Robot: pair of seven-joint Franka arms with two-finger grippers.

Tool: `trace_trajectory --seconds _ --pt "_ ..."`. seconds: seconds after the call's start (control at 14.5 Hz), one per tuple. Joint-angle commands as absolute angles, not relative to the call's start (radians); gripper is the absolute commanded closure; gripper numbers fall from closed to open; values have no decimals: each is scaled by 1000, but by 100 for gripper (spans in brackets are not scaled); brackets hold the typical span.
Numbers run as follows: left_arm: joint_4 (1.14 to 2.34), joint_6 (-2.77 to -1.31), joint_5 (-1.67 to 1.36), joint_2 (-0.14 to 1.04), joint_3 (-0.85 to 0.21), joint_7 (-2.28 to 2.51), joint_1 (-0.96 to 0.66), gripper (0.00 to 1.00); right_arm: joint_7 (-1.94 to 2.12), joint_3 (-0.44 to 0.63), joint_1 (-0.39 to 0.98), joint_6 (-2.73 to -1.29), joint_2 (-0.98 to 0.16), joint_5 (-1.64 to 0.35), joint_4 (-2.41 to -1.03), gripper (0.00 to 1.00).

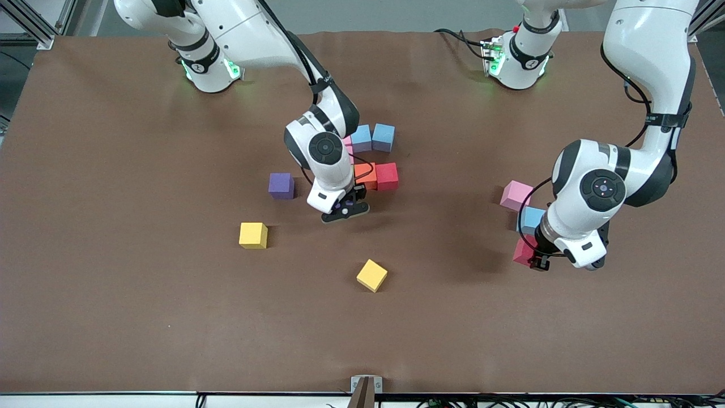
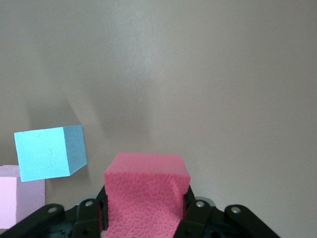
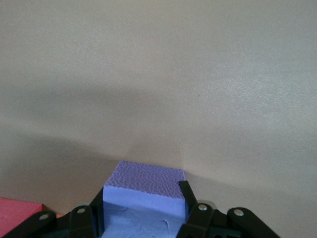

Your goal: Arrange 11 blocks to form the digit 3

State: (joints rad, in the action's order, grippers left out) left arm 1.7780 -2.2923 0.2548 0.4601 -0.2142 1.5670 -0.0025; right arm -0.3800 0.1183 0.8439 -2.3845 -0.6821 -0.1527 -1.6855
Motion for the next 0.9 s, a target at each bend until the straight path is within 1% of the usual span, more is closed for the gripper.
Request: trace_trajectory --seconds 0.0,0.28,0.35,0.41,0.48,0.83 --pt "1750 -2267 236 474 -224 1526 6 63 -385 133 857 -2385 -666 -156 -1738 92" --pt "1733 -2266 233 474 -224 1523 6 63 -383 133 859 -2390 -667 -155 -1736 89" --pt "1729 -2266 229 472 -224 1523 6 63 -383 133 858 -2390 -667 -155 -1736 87" --pt "1729 -2266 229 472 -224 1523 6 63 -382 133 854 -2384 -667 -156 -1732 78" --pt "1729 -2263 229 469 -224 1523 9 63 -382 133 853 -2385 -667 -155 -1730 1" --pt "1729 -2263 229 466 -224 1516 11 63 -380 135 848 -2384 -664 -155 -1720 0"
